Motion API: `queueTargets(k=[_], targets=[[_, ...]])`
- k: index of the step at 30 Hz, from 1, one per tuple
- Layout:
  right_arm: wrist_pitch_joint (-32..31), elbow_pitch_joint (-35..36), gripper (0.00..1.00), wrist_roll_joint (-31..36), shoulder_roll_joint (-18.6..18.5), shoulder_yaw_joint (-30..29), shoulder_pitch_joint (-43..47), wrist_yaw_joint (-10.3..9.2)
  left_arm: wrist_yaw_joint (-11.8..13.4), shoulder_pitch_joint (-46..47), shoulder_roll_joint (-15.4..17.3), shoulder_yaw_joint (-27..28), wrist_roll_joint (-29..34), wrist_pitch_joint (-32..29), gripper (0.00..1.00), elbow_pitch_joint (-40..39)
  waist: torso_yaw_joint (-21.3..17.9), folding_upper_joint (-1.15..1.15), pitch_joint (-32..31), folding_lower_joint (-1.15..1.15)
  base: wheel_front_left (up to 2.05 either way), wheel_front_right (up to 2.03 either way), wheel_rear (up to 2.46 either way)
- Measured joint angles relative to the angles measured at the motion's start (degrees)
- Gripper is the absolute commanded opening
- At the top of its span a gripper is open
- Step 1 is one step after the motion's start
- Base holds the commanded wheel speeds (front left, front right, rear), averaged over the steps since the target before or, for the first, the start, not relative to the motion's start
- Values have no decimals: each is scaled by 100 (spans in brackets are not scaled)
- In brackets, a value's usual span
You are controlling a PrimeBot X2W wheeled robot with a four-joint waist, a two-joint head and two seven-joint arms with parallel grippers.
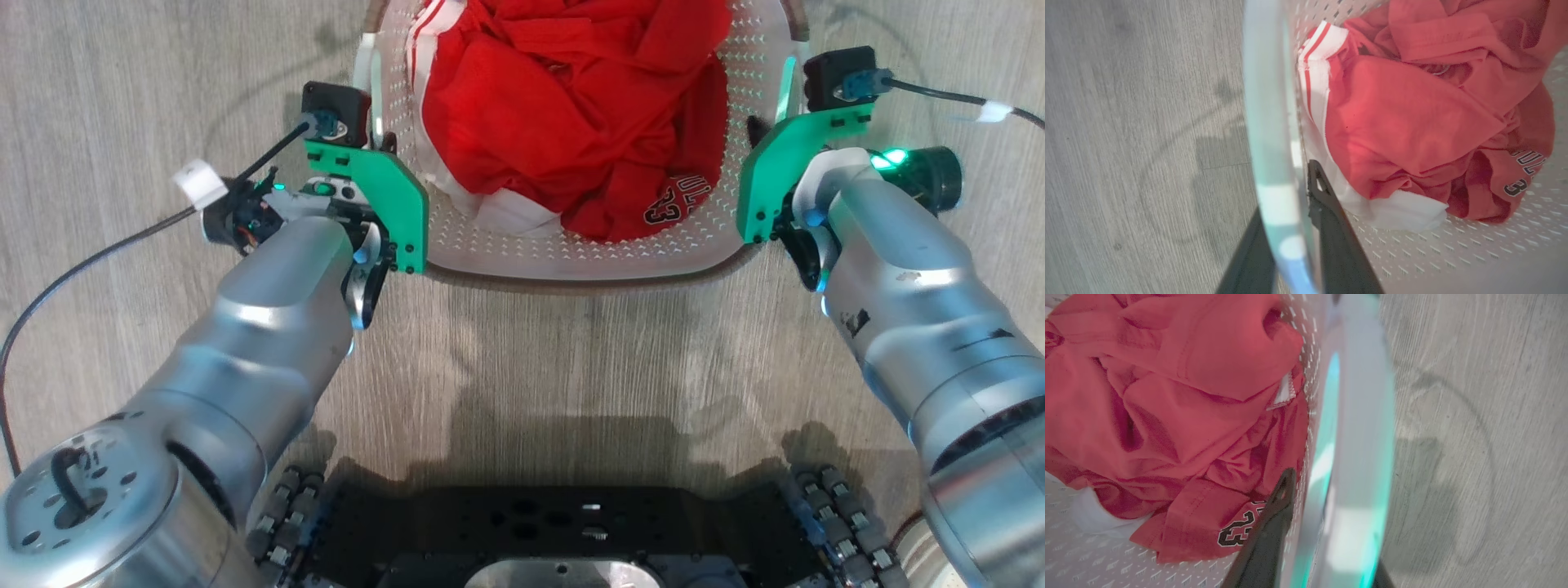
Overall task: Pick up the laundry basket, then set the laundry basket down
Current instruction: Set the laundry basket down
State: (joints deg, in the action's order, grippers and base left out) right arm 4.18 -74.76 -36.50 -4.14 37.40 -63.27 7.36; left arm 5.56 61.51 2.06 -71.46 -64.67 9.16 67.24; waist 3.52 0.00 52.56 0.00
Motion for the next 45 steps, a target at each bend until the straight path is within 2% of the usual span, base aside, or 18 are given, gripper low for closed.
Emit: queueTargets(k=[1, 2, 3, 4, 5, 7, 18, 29, 32, 36, 37, 38, 45], targets=[[0, 1, 38, 31, 0, -12, -1, 0, 2, 18, -2, -19, -4, -1, 30, -1, 2, 0, -1, 0, 0, 0, 0], [1, 5, 45, 33, 4, -27, -1, 0, 5, 29, -10, -25, -4, -1, 39, -3, 4, 0, -3, 0, 0, 0, 0], [1, 11, 82, 49, 4, -37, -1, 0, 8, 40, -12, -26, -4, -1, 49, -1, 6, 0, -4, 0, 0, 0, 0], [3, 11, 100, 83, 4, -51, -1, 0, 8, 57, -15, -27, -7, -1, 58, -2, 6, 0, -6, 0, 0, 0, 0], [14, 11, 100, 101, 4, -70, -1, 0, 8, 68, -20, -29, -43, -2, 69, -1, 6, 0, -9, 0, 0, 0, 0], [60, 13, 100, 165, 4, -113, -1, 0, 8, 72, -21, -31, -85, -1, 99, 0, 6, 0, -19, 0, 0, 0, 0], [309, 12, 100, 417, 4, -424, -4, 0, 5, 71, -26, -35, -203, 169, 100, 137, -16, 0, -196, 1, 0, 0, 0], [850, 9, 100, 578, 4, -719, 1, 0, -135, 65, -27, 73, -211, 513, 100, 336, -56, 0, -758, 0, 0, 0, 0], [961, 35, 100, 578, 4, -757, 12, 0, -108, 66, 67, 546, 13, 514, 100, 16, -64, 0, -959, 0, 0, 0, 0], [1004, 257, 100, 615, 4, -846, 57, 0, 110, -23, 346, 1357, 789, 531, 100, -755, -74, 0, -1243, 0, 0, 0, 0], [1005, 549, 100, 776, 4, -1044, 144, 0, 209, -274, 480, 1846, 1233, 549, 100, -1174, -89, 0, -1400, 0, 0, 0, 0], [1005, 681, 100, 873, 9, -1167, 212, 0, 212, -465, 521, 2073, 1462, 554, 100, -1369, -98, 0, -1481, 0, 0, 0, 0], [1006, 1752, 100, 1619, 8, -1989, 1302, 0, 247, -2030, 535, 3368, 2877, 554, 100, -2455, -144, 0, -2141, 0, 0, 0, 0]])
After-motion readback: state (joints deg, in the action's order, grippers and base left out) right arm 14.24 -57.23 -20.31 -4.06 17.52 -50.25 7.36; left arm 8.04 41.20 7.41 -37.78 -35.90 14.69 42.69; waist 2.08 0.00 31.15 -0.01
